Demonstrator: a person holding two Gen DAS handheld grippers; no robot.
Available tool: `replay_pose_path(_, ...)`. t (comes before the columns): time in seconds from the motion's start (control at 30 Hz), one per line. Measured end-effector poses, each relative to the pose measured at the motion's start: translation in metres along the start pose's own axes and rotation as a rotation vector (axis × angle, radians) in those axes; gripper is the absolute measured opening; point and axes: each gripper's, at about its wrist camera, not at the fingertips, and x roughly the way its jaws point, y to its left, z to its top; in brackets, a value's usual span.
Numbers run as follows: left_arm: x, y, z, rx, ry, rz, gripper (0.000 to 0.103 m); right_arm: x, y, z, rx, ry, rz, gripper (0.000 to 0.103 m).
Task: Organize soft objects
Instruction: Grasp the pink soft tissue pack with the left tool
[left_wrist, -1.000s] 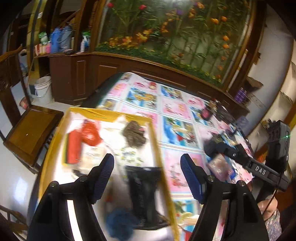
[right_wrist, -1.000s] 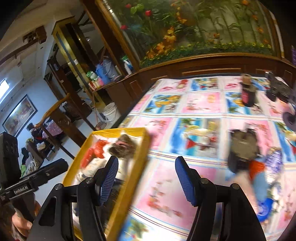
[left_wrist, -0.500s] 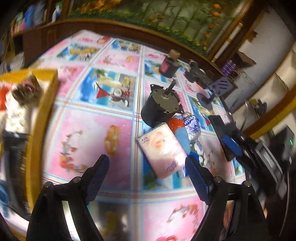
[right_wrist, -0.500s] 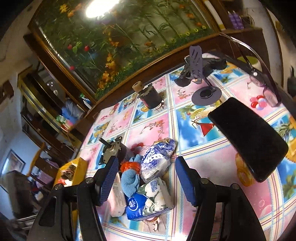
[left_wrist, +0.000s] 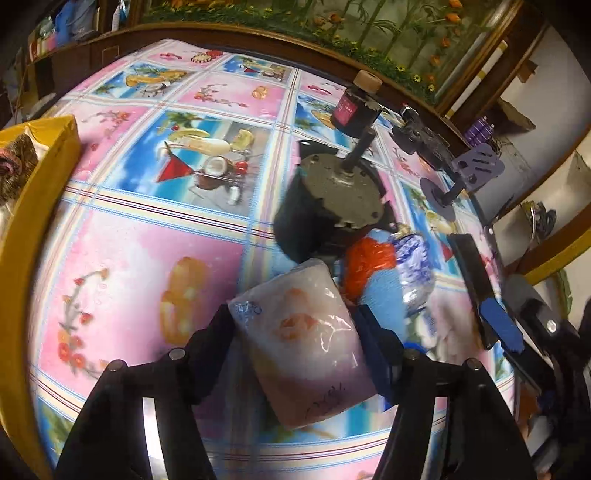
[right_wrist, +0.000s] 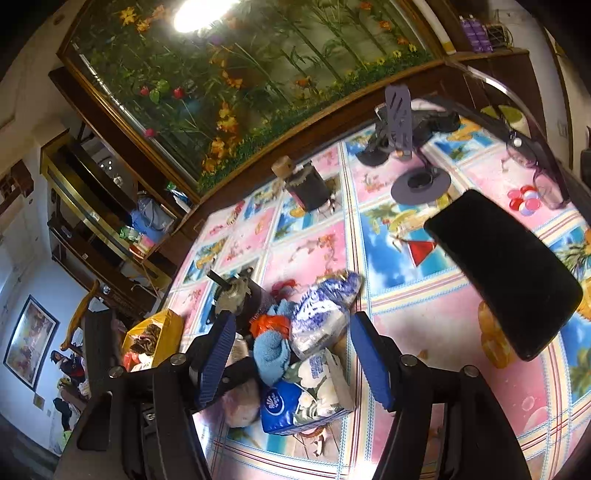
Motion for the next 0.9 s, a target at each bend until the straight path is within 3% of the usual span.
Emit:
replay_pose_path(0.2,-0.015,0.033,-0.004,0.090,-0.038,0.045,0.062,0.035,-0.006,-0.009,0.002,0.160,-0.095,0.071)
replay_pose_path(0.3,-0.016,0.046,-0.002,0.083,-0.083,0.055,0.062,0.033,0.006,-0.013,-0.037,0.185,-0.058,0.071)
replay_pose_path(0.5,-0.022,0.069,0.005,0.047,-0.126,0.090,0.062,0.025,0.036,-0.047,-0.161,0.382,0.117,0.073)
replay_pose_path(0.67,-0.023,0.073,0.006,0.038,-0.130,0.104,0.062,0.011,0.037,-0.041,-0.263,0.313,0.035,0.073)
replay_pose_path(0.8,-0.023,0.072,0.004,0.046,-0.128,0.111,0.062,0.032,0.044,-0.034,-0.380,0.338,-0.023,0.073)
replay_pose_path(0.9,-0.023,0.073,0.004,0.047,-0.129,0.114,0.062,0.052,0.059,-0.041,-0.476,0.368,-0.013,0.073)
